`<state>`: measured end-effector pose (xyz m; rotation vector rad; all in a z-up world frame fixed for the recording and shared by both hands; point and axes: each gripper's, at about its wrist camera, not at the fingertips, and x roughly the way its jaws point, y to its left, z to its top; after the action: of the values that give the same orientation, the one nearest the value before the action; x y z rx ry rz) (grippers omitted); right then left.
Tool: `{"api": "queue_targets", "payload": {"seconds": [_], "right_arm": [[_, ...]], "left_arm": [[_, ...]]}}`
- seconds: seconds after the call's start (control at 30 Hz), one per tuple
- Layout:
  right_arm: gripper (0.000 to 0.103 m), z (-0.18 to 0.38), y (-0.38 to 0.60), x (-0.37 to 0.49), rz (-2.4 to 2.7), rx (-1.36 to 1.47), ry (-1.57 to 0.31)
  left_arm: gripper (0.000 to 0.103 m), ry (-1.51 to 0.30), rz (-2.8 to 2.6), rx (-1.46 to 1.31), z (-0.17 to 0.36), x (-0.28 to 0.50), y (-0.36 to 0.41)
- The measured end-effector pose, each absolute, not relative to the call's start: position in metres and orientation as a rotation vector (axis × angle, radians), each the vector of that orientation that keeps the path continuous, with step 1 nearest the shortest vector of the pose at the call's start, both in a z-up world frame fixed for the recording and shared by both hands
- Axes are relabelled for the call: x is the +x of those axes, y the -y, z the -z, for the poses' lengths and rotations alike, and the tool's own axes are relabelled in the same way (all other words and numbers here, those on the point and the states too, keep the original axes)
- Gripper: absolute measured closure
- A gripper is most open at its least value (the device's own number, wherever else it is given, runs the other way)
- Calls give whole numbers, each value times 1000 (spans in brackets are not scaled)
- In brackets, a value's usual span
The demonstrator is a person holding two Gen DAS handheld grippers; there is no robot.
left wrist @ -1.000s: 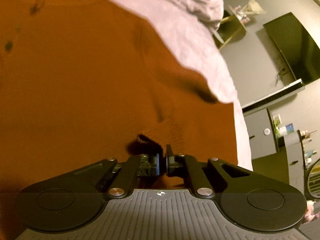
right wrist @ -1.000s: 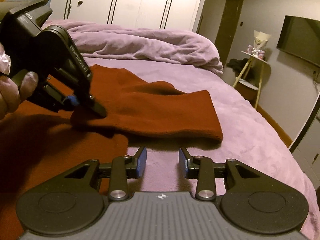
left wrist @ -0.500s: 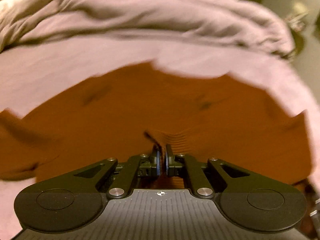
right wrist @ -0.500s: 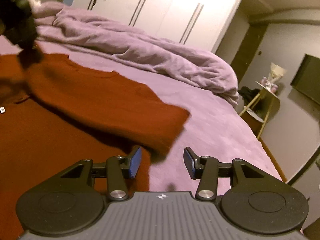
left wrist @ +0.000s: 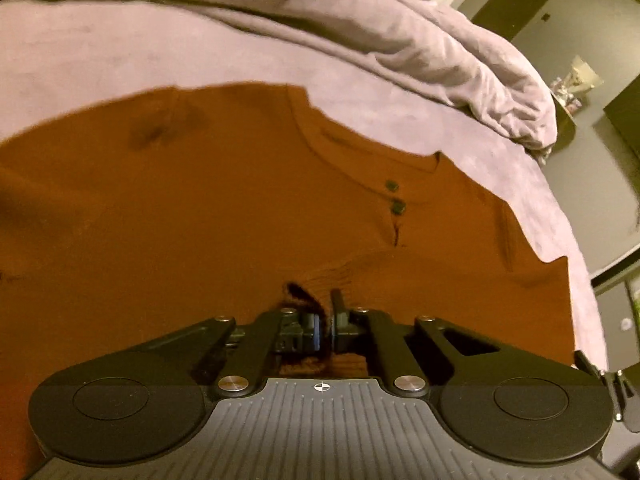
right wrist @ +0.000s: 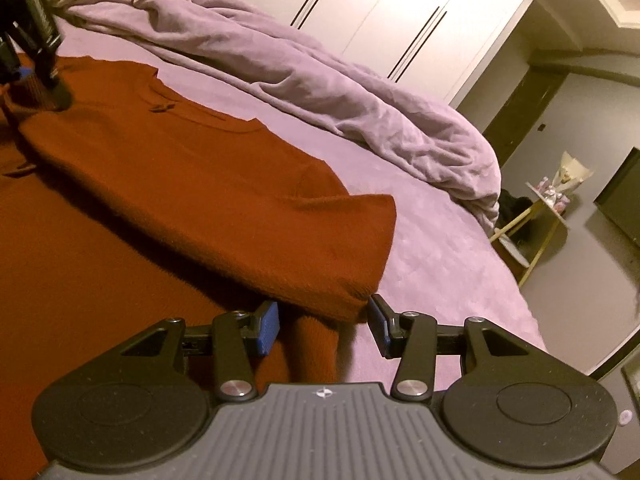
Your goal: Fold small clothes
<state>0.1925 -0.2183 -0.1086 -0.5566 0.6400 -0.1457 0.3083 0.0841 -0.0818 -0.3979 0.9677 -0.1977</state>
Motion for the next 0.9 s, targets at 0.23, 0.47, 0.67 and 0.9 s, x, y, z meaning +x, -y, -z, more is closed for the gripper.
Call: {"api": "queue_targets", "payload": {"seconds": [0.23, 0.47, 0.67, 0.9], "right_arm": [[57, 112, 213, 206, 175, -610, -625], [56, 117, 213, 216, 195, -606, -637], [57, 113, 195, 220, 156, -631, -624], [45, 104, 255, 237, 247, -334, -673]], "left_arm": [[97, -715, 136, -258, 11, 296, -93], [97, -745, 2, -45, 15, 307, -109], [97, -758, 16, -99, 31, 301, -109], [97, -772, 69, -92, 41, 297, -99]]}}
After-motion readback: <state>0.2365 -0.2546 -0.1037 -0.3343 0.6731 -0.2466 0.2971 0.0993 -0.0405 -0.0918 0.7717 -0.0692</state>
